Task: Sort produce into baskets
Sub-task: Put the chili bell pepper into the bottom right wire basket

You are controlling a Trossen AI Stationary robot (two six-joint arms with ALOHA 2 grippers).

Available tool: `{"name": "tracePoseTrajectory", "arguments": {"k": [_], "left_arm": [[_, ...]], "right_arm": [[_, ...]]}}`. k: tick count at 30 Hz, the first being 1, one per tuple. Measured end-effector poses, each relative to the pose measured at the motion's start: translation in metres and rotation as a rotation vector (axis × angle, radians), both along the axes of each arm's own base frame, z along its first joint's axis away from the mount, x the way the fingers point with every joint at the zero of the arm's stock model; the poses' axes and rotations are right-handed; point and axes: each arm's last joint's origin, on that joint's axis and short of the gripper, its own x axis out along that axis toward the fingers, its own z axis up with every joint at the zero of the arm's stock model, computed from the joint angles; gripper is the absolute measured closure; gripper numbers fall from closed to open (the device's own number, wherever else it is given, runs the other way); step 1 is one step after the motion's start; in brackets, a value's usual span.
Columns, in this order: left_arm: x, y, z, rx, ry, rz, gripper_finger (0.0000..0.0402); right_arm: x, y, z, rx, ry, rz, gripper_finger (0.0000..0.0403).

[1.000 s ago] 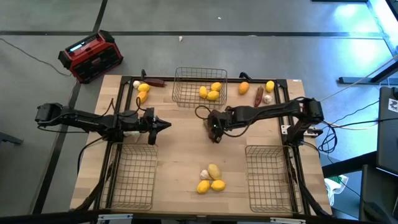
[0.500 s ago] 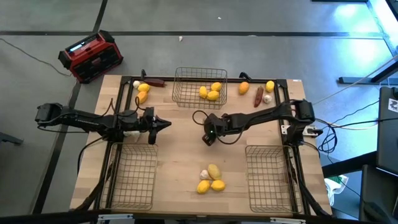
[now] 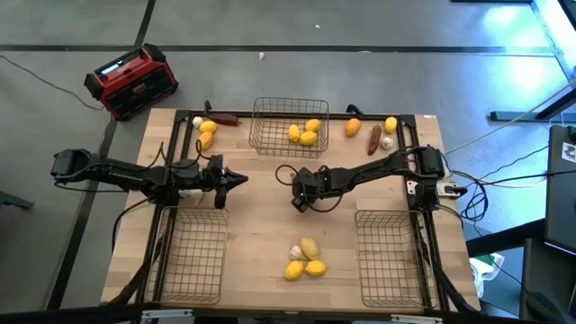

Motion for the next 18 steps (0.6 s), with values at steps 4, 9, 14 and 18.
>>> {"name": "tracePoseTrajectory", "arguments": {"k": [4,9,14,18], "left_arm": [[0.0,0.0,-0.0001,0.0,0.001,0.0,0.0389],[-0.0001,0.0,-0.0005,0.0,0.005,0.0,0.0389],[0.0,0.0,0.0,0.019,0.003,-0.004,0.0389],[0.0,0.0,0.0,0.019,0.003,-0.004,0.0389]], "right_arm": [[0.001,0.0001,-0.0017,0.026,-0.002,0.004,0.0197],[0.0014,0.0009,-0.0015,0.027,-0.007,0.007,0.0263],[0.0024,0.0014,-0.0011,0.026,-0.012,0.028,0.0318],[0.0012,0.0046,0.0053,0.043,-0.023,0.056,0.032]]}}
